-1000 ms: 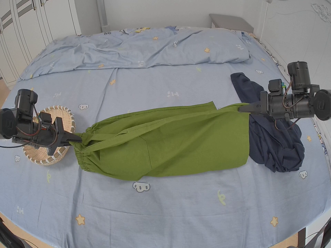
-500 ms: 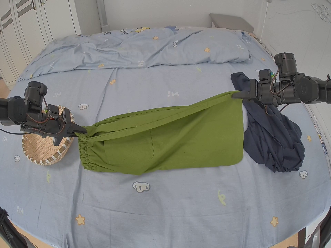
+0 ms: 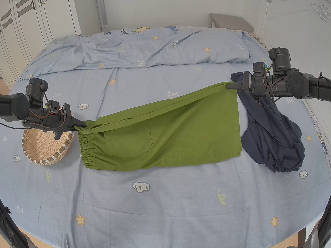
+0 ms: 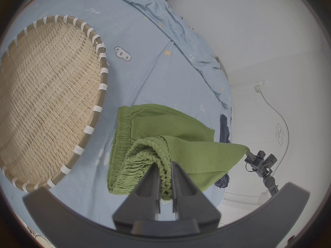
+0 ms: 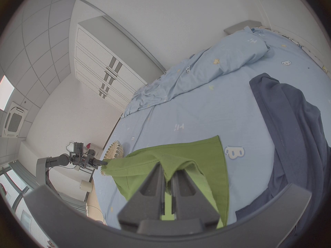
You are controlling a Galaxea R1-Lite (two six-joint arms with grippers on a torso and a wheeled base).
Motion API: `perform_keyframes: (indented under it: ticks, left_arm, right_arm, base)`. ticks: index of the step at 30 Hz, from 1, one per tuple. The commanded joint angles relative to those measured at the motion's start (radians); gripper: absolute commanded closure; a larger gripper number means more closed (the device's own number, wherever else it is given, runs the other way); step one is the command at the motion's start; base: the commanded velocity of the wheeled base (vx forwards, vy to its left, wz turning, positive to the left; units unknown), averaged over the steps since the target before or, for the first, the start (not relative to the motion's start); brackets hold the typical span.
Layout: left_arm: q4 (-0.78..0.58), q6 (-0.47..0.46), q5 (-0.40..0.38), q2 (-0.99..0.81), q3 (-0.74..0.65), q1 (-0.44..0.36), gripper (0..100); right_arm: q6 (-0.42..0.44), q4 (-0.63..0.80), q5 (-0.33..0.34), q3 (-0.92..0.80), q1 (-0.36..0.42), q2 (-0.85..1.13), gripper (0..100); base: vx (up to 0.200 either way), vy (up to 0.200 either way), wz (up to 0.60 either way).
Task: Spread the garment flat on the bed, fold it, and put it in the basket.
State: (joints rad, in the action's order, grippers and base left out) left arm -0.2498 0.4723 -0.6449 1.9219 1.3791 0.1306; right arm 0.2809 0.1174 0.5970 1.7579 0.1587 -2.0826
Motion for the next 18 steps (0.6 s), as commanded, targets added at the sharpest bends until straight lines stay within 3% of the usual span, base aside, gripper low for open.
perform_keyframes:
  ticks: [1, 18]
  left_arm:
    - [0.001, 0.000, 0.001, 0.019, 0.009, 0.001, 100]
    - [0.009, -0.001, -0.001, 0.039, 0.026, -0.002, 100]
  right_arm:
    - [0.000, 0.001, 0.000, 0.023, 0.004, -0.034, 100]
    - [0.000, -0.010, -0.002, 0.026, -0.002, -0.071, 100]
  base:
    - [0.000, 0.000, 0.00]
    - [0.000, 0.000, 0.00]
